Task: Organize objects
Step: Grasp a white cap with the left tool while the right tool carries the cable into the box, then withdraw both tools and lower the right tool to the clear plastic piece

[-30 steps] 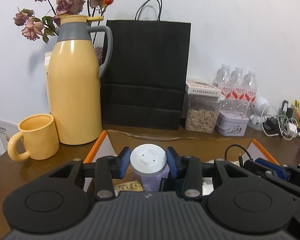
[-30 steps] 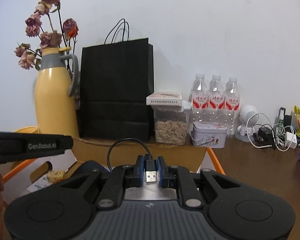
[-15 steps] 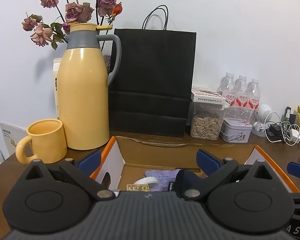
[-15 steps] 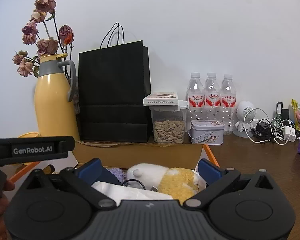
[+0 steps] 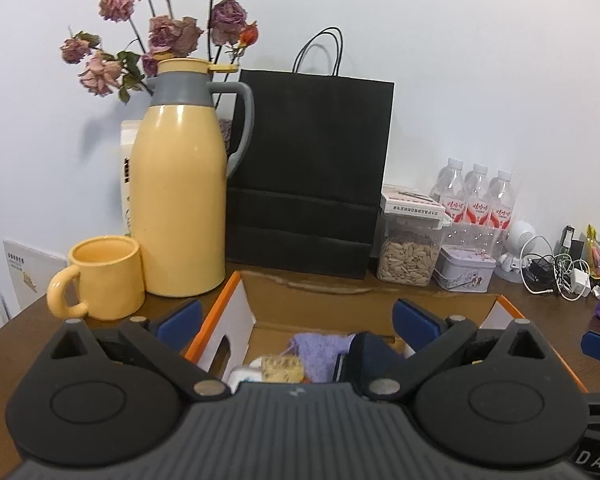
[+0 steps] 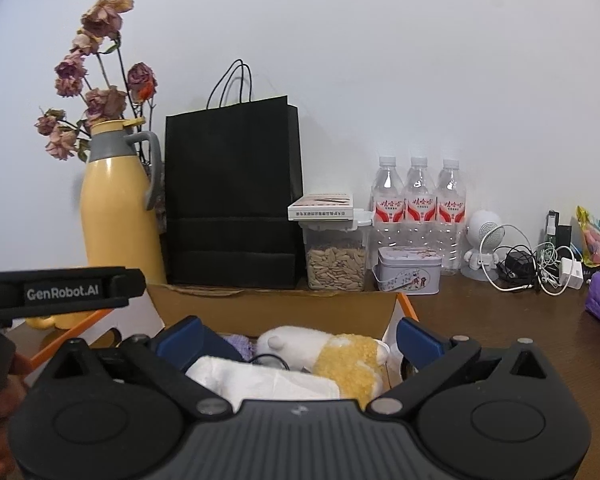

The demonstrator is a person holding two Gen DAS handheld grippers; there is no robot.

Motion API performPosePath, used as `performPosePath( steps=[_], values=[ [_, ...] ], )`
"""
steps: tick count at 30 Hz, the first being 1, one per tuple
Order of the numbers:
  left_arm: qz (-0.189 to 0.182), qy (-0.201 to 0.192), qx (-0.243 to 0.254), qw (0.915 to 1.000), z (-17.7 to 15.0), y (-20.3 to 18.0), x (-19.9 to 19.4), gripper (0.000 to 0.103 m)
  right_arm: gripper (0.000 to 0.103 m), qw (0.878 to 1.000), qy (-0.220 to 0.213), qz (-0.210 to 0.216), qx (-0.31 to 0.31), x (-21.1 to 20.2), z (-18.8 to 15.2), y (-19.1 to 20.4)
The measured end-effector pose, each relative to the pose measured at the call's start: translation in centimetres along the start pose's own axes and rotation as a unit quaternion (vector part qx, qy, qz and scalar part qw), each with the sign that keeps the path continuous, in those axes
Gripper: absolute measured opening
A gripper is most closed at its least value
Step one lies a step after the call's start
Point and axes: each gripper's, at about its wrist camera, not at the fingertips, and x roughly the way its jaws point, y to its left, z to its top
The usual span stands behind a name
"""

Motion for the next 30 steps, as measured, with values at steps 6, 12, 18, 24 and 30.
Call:
performPosePath(
  steps=[6, 12, 18, 24, 30],
  values=[
    [-0.001, 0.005, 0.002, 1.0, -1.6, 1.0, -2.7, 0.103, 0.103, 1.0, 0.005, 0.001, -0.02, -2.4, -1.4, 0.0],
    [-0.012, 0.013, 0.012, 0.9998, -3.7, 1.7, -5.2, 0.103, 0.103, 1.0, 0.008, 0.003, -0.026, -5.1, -3.1, -0.5],
    [-0.012, 0.039, 0.023, 0.9989, -5.4, 2.1, -6.3, 0.103, 0.103, 0.999, 0.025, 0.01, -0.033, -7.0, -4.6, -0.8],
    [-0.015, 0.074, 0.034, 0.9966, -7.1, 2.9, -7.0, 0.103, 0.103, 0.997, 0.059, 0.023, -0.044, -7.6, -6.1, -0.5],
    [-0.017, 0.096, 0.026, 0.9949, -7.9, 4.2, -7.1, 0.103, 0.102, 0.993, 0.09, 0.036, -0.065, -7.5, -7.1, 0.5]
  ],
)
